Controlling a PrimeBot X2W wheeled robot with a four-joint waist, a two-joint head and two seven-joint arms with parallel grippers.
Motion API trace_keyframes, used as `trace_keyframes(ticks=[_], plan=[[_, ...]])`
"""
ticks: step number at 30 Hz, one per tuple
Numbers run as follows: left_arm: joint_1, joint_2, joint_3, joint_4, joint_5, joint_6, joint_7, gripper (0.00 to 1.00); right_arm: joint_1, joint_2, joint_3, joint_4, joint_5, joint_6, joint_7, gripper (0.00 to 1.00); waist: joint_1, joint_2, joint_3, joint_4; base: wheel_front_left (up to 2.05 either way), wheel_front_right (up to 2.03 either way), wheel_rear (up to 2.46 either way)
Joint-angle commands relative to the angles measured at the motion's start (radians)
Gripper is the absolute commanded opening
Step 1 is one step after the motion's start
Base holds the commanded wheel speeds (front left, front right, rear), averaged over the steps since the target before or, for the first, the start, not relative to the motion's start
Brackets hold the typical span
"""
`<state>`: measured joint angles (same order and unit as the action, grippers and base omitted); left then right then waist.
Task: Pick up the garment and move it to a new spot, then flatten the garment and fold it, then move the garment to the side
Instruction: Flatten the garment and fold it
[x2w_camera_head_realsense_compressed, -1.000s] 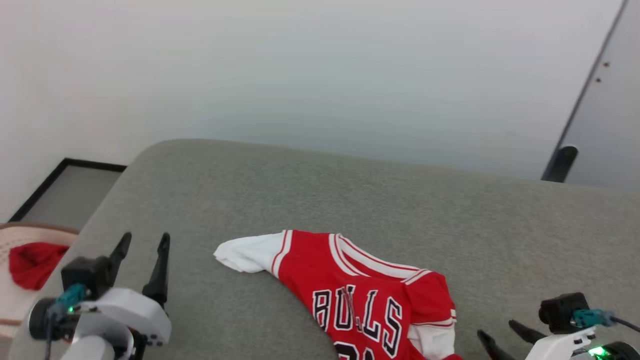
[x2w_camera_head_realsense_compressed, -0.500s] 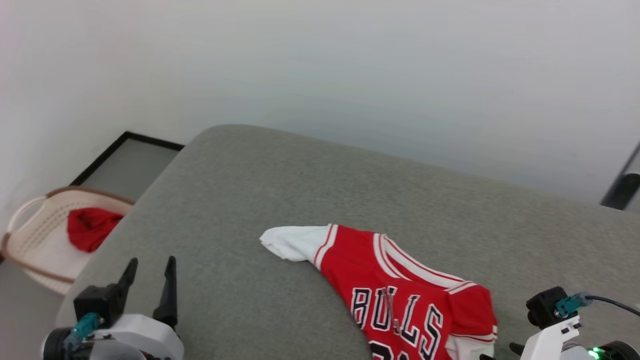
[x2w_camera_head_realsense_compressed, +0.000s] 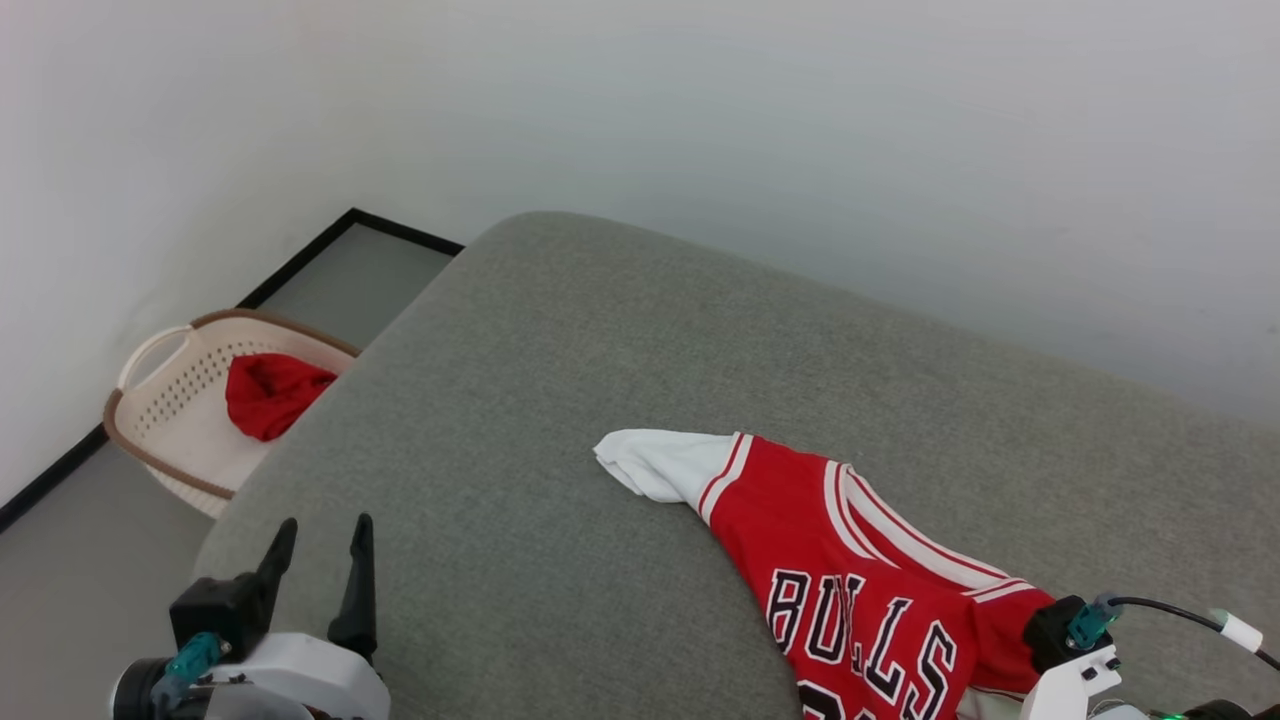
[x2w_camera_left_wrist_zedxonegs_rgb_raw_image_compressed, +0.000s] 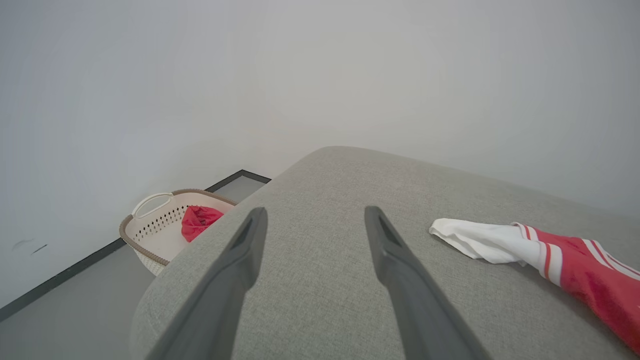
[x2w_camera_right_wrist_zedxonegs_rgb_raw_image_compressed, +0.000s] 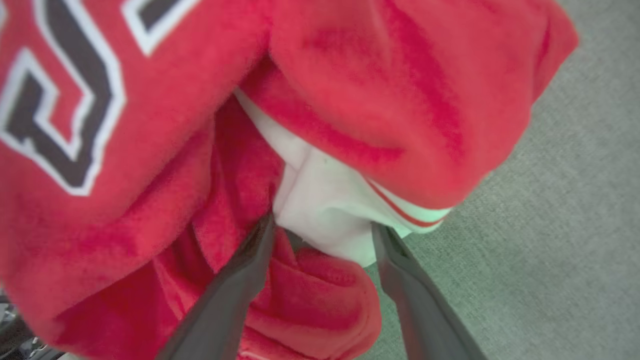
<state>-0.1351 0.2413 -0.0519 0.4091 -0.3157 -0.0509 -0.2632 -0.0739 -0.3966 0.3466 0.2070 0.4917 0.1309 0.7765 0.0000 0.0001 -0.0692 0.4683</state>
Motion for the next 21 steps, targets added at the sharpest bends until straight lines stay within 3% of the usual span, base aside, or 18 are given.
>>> trace_keyframes(ticks=[1, 2, 3, 14, 21], plan=[[0.002, -0.004, 0.008, 0.002, 0.008, -0.005, -0.001, 1.00, -0.012, 0.003, 0.001, 0.010, 0.002, 0.000, 0.004, 1.00, 0.0000, -0.0001, 0.005, 0.005, 0.00, 0.00, 0.00], [0.003, -0.008, 0.015, 0.002, 0.014, -0.011, -0.001, 1.00, -0.017, 0.007, 0.002, 0.023, 0.005, 0.000, 0.004, 0.55, 0.0000, -0.0001, 0.006, 0.006, 0.00, 0.00, 0.00], [0.004, -0.013, 0.022, 0.003, 0.020, -0.014, -0.001, 1.00, -0.023, 0.008, -0.001, 0.034, 0.003, 0.000, 0.001, 0.00, 0.0000, -0.0001, 0.006, 0.006, 0.00, 0.00, 0.00], [0.005, -0.060, 0.095, 0.014, 0.063, -0.055, -0.001, 1.00, -0.054, -0.017, -0.046, 0.096, 0.011, 0.000, -0.022, 0.00, 0.0000, -0.0001, -0.002, -0.003, 0.00, 0.00, 0.00], [0.010, -0.075, 0.120, 0.021, 0.081, -0.069, -0.001, 1.00, -0.076, -0.051, -0.071, 0.070, 0.022, 0.000, -0.018, 0.00, 0.0000, -0.0001, -0.006, -0.025, 0.00, 0.00, 0.00]])
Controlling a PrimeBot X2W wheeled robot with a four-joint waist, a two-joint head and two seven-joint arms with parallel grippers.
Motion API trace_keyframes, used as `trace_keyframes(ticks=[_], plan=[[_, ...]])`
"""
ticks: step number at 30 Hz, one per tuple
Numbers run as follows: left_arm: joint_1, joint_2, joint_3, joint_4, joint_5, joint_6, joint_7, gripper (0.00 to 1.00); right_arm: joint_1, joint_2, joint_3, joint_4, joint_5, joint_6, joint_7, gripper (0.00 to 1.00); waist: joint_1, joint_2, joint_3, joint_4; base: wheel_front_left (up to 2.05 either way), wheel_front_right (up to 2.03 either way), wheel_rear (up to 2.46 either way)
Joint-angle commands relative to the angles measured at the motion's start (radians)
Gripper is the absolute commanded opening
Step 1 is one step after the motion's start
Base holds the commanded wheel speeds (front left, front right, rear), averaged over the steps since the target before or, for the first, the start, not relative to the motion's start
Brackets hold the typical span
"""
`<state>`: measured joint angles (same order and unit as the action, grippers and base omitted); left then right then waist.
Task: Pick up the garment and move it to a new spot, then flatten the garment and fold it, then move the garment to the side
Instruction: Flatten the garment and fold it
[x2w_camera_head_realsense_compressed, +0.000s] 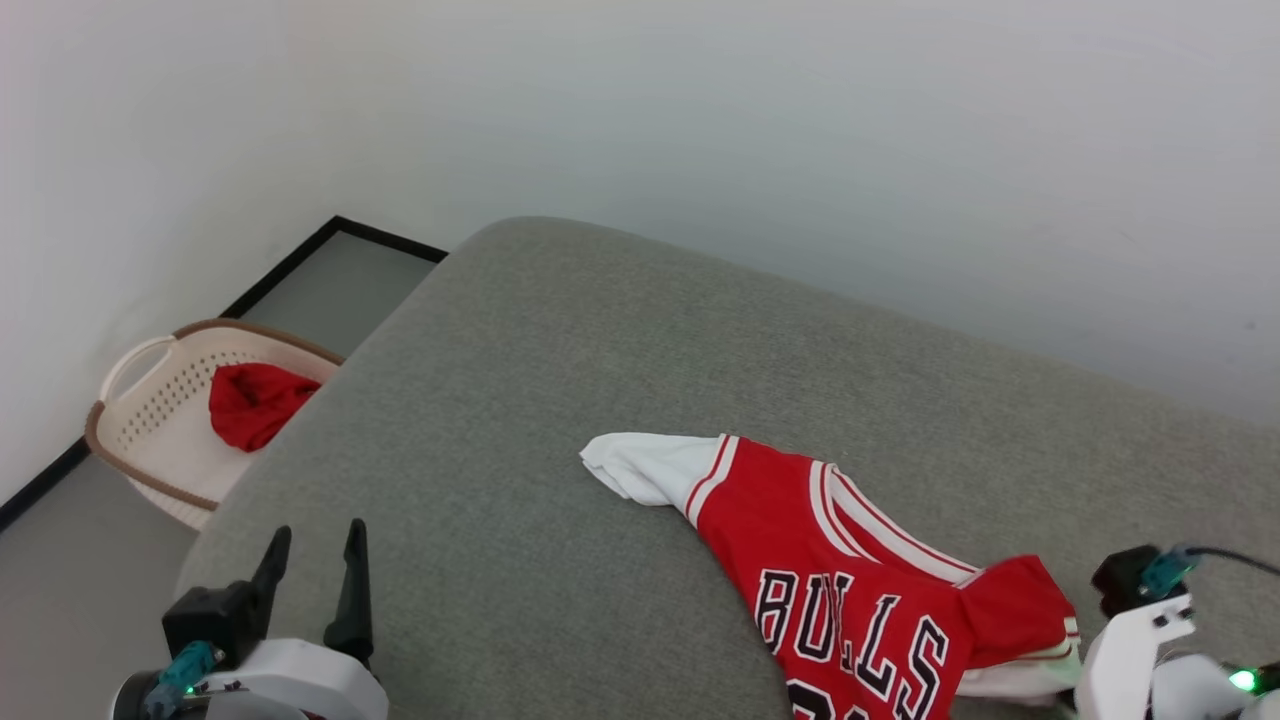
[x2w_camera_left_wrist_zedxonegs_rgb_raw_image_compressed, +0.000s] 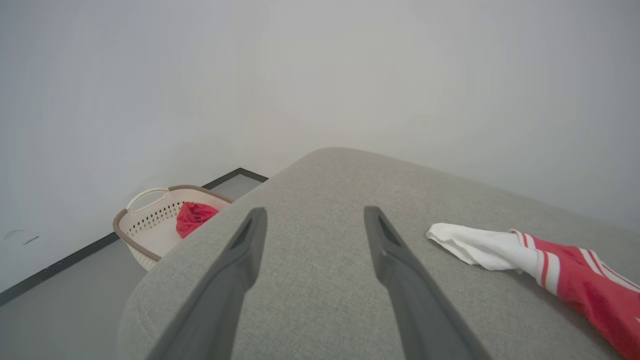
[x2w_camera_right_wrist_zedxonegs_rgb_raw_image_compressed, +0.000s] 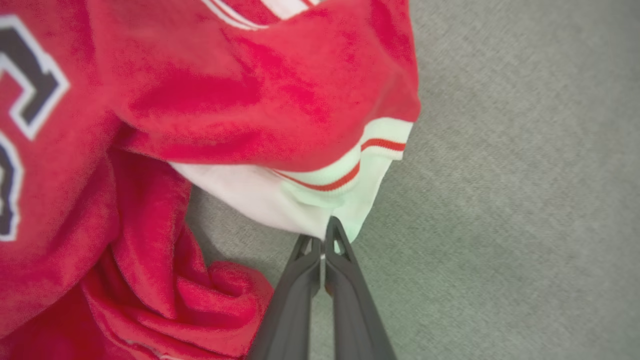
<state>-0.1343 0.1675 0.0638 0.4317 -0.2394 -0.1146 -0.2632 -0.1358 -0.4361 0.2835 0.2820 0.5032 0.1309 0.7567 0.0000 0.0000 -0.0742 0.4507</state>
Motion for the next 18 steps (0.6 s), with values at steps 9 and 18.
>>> trace_keyframes(ticks=[9, 18], plan=[[0.004, -0.020, 0.012, 0.004, 0.027, -0.014, -0.001, 1.00, -0.060, -0.106, -0.092, -0.028, 0.001, 0.000, -0.008, 0.00, 0.0000, 0.0000, -0.006, -0.037, 0.00, 0.00, 0.00], [-0.016, -0.024, -0.022, 0.019, 0.033, -0.017, -0.001, 1.00, -0.092, -0.193, -0.169, 0.032, -0.034, 0.000, -0.032, 0.00, 0.0000, 0.0000, 0.003, -0.038, 0.00, 0.00, 0.00]])
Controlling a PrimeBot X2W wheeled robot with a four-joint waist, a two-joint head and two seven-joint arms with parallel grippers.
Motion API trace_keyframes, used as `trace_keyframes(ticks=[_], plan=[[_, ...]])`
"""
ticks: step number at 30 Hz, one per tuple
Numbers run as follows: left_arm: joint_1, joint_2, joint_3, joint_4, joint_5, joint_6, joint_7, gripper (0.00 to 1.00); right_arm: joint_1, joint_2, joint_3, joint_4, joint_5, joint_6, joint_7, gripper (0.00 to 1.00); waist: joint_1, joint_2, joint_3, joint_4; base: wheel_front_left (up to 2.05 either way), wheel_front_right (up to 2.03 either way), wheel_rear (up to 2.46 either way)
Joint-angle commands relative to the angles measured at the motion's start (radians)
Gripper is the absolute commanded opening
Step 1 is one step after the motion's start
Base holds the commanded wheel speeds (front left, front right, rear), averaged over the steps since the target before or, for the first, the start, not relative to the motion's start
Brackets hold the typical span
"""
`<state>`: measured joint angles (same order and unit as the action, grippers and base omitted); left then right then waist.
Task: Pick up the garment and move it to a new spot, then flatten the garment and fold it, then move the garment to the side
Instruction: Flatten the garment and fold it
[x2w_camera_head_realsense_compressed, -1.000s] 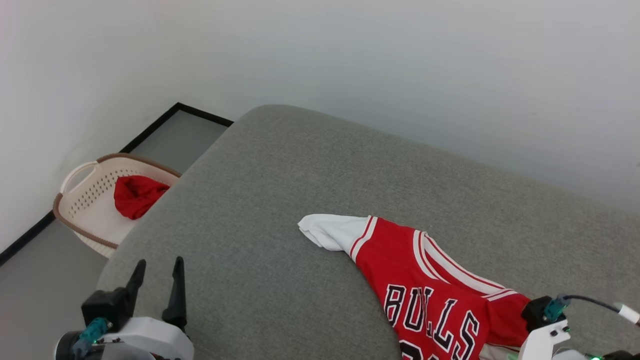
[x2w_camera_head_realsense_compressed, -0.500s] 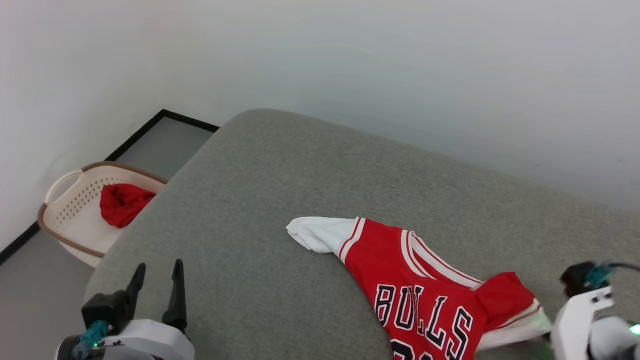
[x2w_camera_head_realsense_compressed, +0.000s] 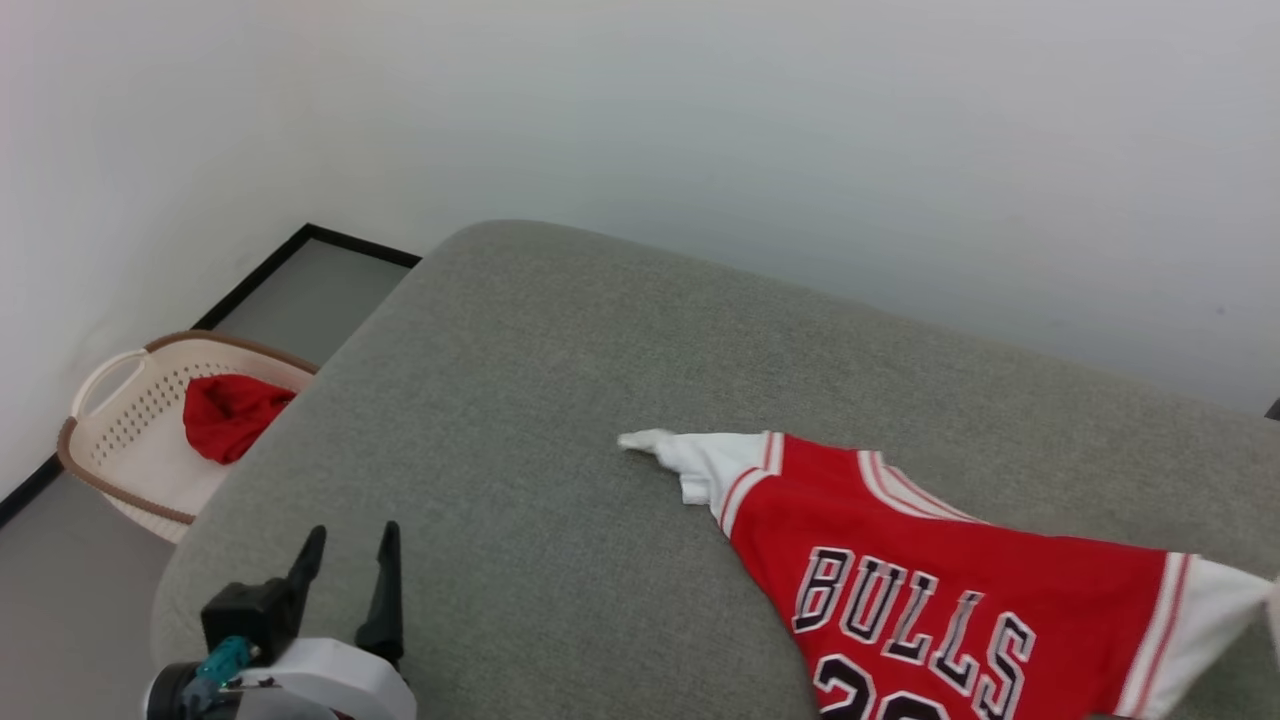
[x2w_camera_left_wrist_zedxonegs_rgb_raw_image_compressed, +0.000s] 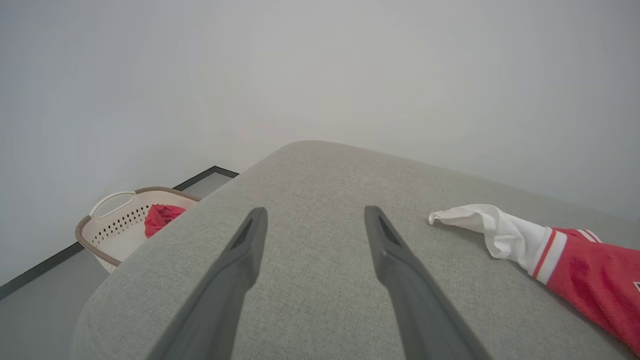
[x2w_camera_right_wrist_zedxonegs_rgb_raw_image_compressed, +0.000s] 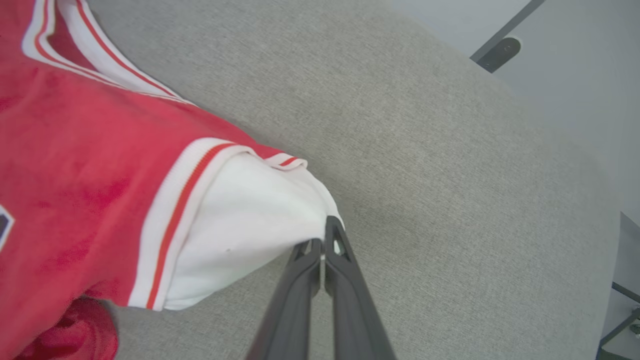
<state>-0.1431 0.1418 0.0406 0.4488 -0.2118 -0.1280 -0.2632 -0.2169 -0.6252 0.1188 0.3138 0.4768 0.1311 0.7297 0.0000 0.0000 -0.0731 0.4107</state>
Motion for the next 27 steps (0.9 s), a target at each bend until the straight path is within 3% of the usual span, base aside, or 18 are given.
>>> trace_keyframes(ticks=[1, 4, 16, 17, 18, 19, 27], plan=[[-0.011, 0.003, -0.008, 0.004, 0.001, -0.004, -0.001, 1.00, -0.014, -0.012, -0.012, 0.009, -0.009, -0.001, -0.011, 0.00, 0.0000, 0.0000, 0.003, 0.004, 0.00, 0.00, 0.00], [-0.019, 0.012, -0.028, 0.009, -0.008, -0.004, -0.001, 1.00, -0.016, -0.025, -0.032, 0.047, -0.020, -0.001, -0.023, 0.00, 0.0000, 0.0000, 0.011, 0.008, 0.00, 0.00, 0.00], [-0.046, 0.023, -0.083, 0.037, -0.043, -0.004, -0.001, 1.00, -0.052, 0.027, -0.072, 0.222, -0.046, -0.001, -0.115, 0.00, 0.0000, 0.0000, 0.045, 0.003, 0.00, 0.00, 0.00], [-0.050, 0.025, -0.086, 0.039, -0.044, -0.004, -0.001, 1.00, -0.060, 0.029, -0.061, 0.225, -0.053, -0.001, -0.125, 0.34, 0.0000, 0.0000, 0.045, -0.001, 0.00, 0.00, 0.00], [-0.053, 0.028, -0.085, 0.041, -0.045, -0.004, -0.001, 1.00, -0.067, 0.029, -0.057, 0.228, -0.057, -0.001, -0.136, 0.96, 0.0000, 0.0000, 0.045, -0.005, 0.00, 0.00, 0.00], [-0.055, 0.031, -0.085, 0.043, -0.044, -0.004, -0.001, 1.00, -0.075, 0.028, -0.053, 0.234, -0.062, -0.001, -0.142, 1.00, 0.0000, 0.0000, 0.043, -0.011, 0.00, 0.00, 0.00], [-0.038, 0.045, -0.073, 0.045, -0.052, -0.004, -0.001, 1.00, -0.102, 0.018, 0.004, 0.201, -0.051, -0.001, -0.179, 1.00, 0.0000, 0.0000, 0.019, -0.073, 0.00, 0.00, 0.00]])
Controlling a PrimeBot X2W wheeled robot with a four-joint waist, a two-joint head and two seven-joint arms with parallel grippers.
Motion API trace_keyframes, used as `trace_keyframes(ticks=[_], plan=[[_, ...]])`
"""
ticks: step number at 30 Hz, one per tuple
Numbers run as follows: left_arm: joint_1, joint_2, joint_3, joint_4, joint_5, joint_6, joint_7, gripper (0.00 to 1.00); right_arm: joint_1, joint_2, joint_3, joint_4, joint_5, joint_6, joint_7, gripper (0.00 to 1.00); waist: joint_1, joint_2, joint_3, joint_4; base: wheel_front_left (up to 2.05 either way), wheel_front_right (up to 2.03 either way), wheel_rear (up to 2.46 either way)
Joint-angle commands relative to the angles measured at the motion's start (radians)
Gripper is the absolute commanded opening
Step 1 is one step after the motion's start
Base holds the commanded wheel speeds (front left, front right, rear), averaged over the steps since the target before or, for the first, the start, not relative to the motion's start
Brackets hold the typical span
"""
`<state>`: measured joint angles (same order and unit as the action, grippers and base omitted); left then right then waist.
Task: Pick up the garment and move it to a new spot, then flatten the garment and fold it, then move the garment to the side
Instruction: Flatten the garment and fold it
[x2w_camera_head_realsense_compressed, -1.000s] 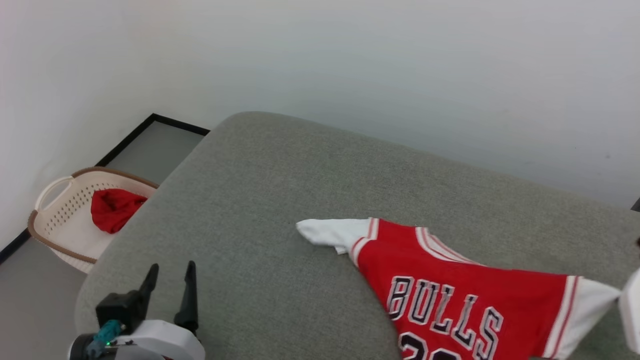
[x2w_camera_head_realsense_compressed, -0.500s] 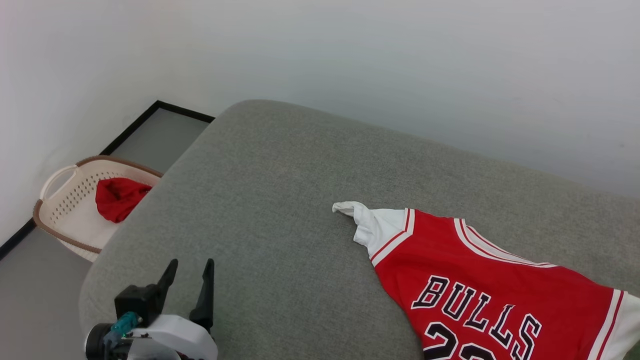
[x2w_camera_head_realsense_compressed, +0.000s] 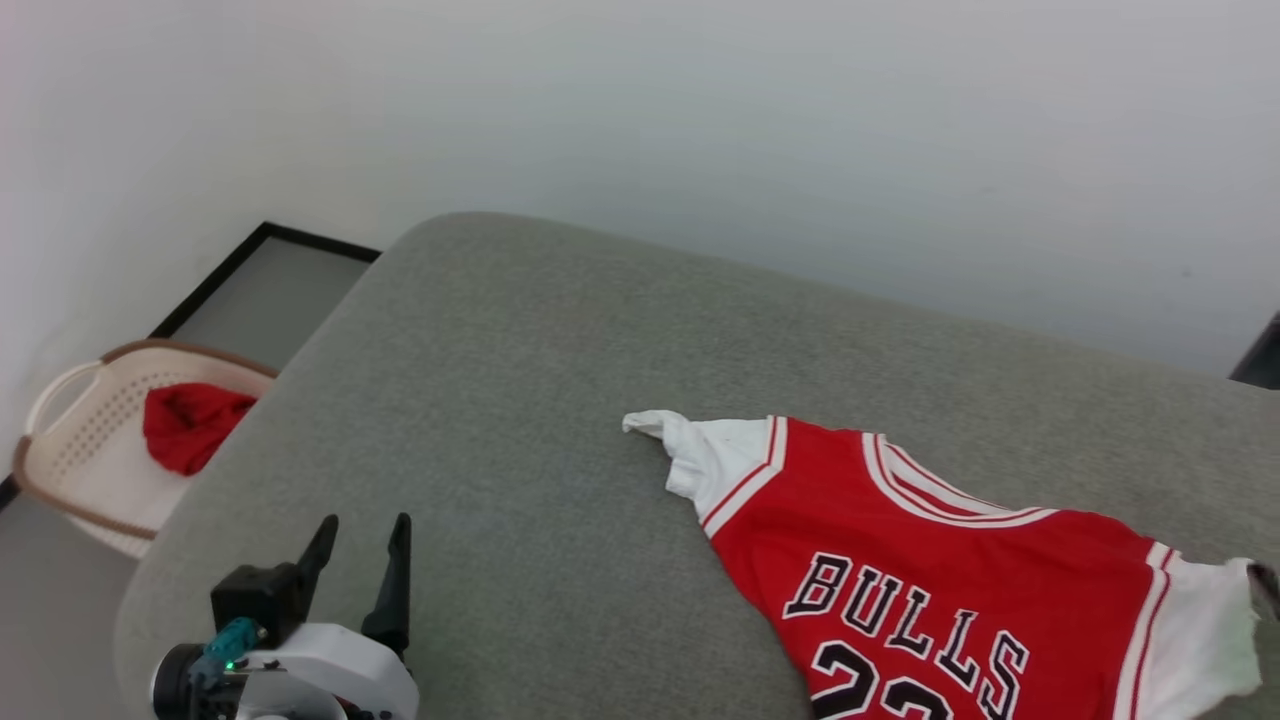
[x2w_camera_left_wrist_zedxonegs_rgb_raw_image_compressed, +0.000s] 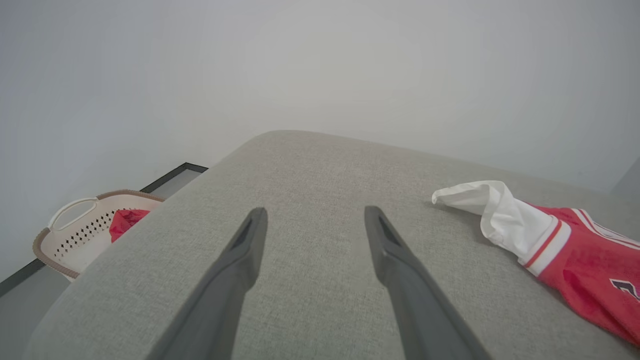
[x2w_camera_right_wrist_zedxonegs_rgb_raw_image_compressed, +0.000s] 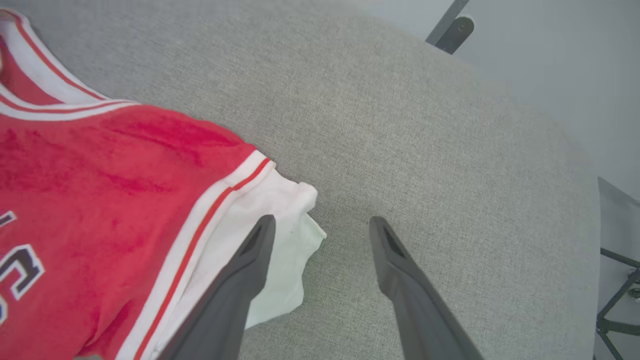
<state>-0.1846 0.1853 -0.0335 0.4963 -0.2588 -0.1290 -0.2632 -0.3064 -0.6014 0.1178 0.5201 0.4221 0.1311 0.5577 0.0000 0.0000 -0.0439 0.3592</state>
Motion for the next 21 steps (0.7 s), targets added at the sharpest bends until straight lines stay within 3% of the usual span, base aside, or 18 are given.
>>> trace_keyframes(ticks=[1, 12, 21], plan=[[0.006, 0.003, 0.002, -0.003, -0.004, -0.003, -0.001, 1.00, -0.010, -0.008, 0.008, -0.019, 0.008, -0.001, -0.020, 1.00, 0.0000, 0.0000, -0.013, -0.030, 0.00, 0.00, 0.00], [0.027, 0.013, 0.037, -0.019, 0.000, -0.003, -0.001, 1.00, 0.060, 0.013, 0.010, -0.207, -0.018, -0.001, -0.214, 1.00, 0.0000, 0.0000, -0.033, -0.139, 0.00, 0.00, 0.00], [0.036, 0.019, 0.076, -0.033, 0.002, -0.003, -0.001, 1.00, 0.158, 0.135, -0.092, -0.354, -0.134, -0.001, -0.442, 1.00, 0.0000, 0.0000, -0.034, -0.240, 0.00, 0.00, 0.00]])
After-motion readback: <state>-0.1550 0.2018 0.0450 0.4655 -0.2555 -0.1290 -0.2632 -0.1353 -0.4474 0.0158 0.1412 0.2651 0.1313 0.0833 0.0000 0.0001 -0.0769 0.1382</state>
